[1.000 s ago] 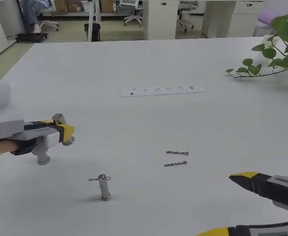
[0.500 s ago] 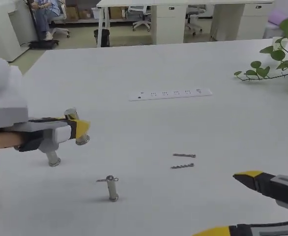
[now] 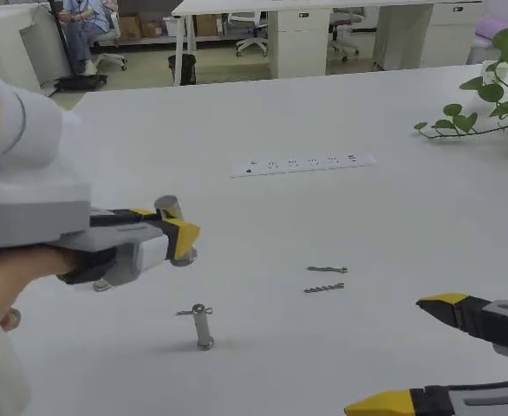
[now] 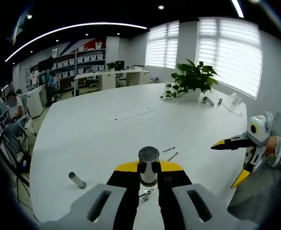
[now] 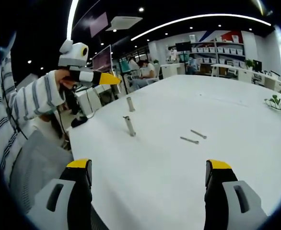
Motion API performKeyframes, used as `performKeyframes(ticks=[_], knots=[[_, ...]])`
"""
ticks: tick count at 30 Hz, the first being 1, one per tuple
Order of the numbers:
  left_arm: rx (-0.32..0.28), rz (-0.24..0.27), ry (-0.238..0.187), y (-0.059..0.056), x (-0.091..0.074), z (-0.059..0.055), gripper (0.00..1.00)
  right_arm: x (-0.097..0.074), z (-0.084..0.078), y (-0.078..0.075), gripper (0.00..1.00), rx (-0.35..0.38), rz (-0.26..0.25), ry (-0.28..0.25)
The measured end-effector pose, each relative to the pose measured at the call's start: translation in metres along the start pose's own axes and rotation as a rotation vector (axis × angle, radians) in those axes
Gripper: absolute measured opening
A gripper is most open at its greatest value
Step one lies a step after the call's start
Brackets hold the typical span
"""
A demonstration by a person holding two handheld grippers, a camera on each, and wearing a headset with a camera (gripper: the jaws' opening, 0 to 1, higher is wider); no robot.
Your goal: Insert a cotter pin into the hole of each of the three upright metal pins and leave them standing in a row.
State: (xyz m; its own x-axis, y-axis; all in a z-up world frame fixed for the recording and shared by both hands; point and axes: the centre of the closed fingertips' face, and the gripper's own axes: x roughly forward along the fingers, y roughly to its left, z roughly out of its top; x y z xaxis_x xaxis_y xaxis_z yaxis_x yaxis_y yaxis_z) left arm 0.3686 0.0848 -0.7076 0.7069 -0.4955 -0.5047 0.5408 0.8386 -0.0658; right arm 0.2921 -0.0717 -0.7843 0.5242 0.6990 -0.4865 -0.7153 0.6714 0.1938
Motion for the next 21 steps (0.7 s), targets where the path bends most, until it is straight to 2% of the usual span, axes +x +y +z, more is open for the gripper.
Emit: performKeyframes(ticks=[1,8,10,12,21], knots=[[0.034,-0.002,0.028,-0.008,0.000,-0.007,0.11,-0.001,0.000,0.000,1.00,0.004,0.000,0.000],[0.016,-0.029,0.065,-0.031,0.011,-0.031,0.11,-0.004,0.000,-0.002,1.00,0.010,-0.006,-0.004],[0.027,-0.033,0.063,-0.034,0.014,-0.037,0.11,-0.004,0.000,-0.003,1.00,0.010,-0.007,-0.004],[-0.010,-0.040,0.070,-0.037,0.018,-0.044,0.11,-0.004,-0.001,-0.003,1.00,0.012,-0.006,-0.003],[0.003,-0.039,0.099,-0.046,0.027,-0.066,0.11,-0.005,-0.002,-0.002,1.00,0.018,-0.001,-0.003]])
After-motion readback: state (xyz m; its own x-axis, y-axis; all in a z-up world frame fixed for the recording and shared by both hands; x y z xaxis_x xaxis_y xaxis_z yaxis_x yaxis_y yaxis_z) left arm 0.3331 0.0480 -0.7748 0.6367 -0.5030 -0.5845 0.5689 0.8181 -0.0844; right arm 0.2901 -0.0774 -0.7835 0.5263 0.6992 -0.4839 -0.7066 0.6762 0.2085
